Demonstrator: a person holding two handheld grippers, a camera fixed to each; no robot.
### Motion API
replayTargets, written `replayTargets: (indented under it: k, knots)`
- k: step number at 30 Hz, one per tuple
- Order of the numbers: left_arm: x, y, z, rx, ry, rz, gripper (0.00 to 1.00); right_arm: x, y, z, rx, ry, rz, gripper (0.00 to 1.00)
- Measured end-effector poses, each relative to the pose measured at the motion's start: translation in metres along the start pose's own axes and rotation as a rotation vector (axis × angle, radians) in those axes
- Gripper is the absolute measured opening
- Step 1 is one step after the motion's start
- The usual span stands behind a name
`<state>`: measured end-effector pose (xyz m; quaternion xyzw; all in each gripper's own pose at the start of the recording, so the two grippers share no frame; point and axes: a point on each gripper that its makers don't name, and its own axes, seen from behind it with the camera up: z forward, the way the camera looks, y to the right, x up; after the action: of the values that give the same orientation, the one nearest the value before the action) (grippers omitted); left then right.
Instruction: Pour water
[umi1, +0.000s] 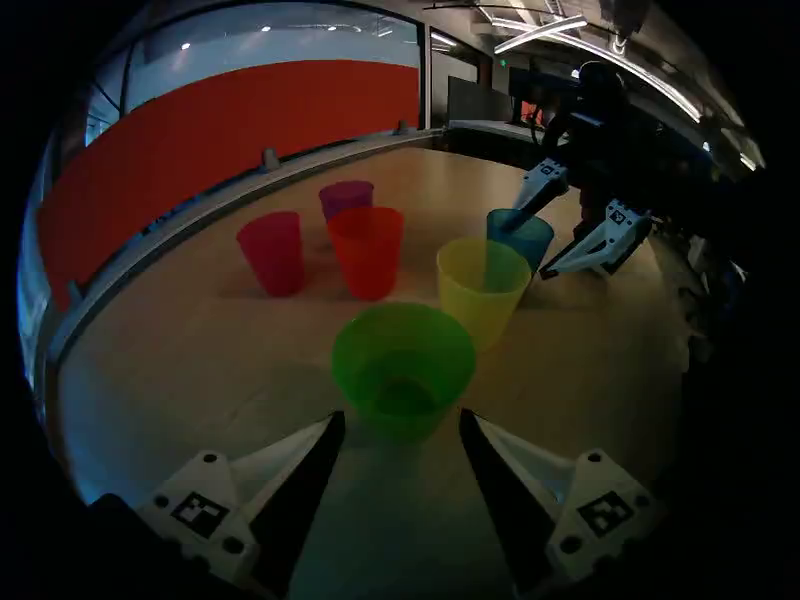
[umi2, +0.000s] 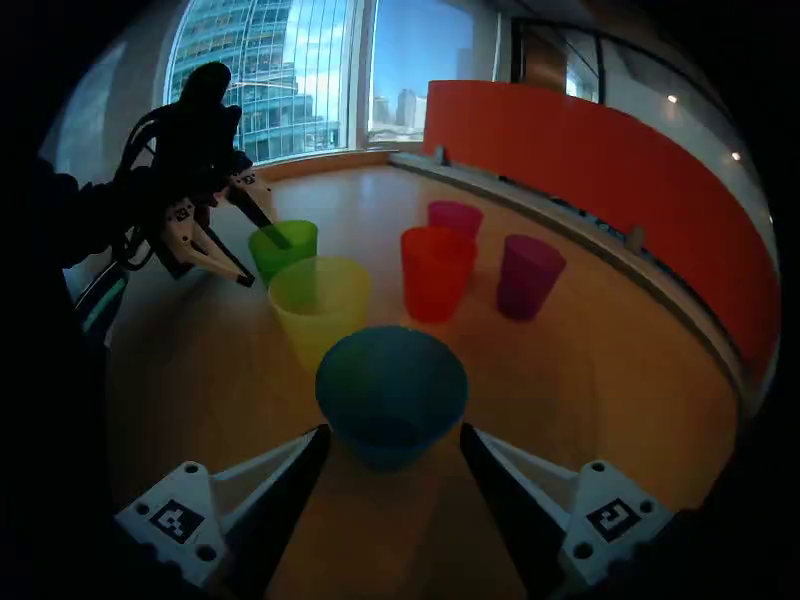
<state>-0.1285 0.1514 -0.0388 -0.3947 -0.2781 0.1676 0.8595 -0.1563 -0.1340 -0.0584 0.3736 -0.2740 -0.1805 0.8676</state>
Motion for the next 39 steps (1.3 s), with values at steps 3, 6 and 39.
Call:
replayTargets:
  k: [3, 6, 39]
  knots:
    - [-0.001, -0.001, -0.004, 0.011, 0.004, -0.003, 0.84, -0.004, 0.000, -0.004, -0.012, 0.002, 0.012, 1.00]
    - [-0.001, -0.001, -0.008, 0.022, 0.011, -0.009, 0.84, -0.006, 0.002, -0.009, -0.030, 0.010, 0.026, 1.00]
    - [0.018, -0.054, -0.078, 0.330, 0.248, -0.174, 0.84, 0.019, 0.043, -0.088, -0.309, 0.252, 0.223, 1.00]
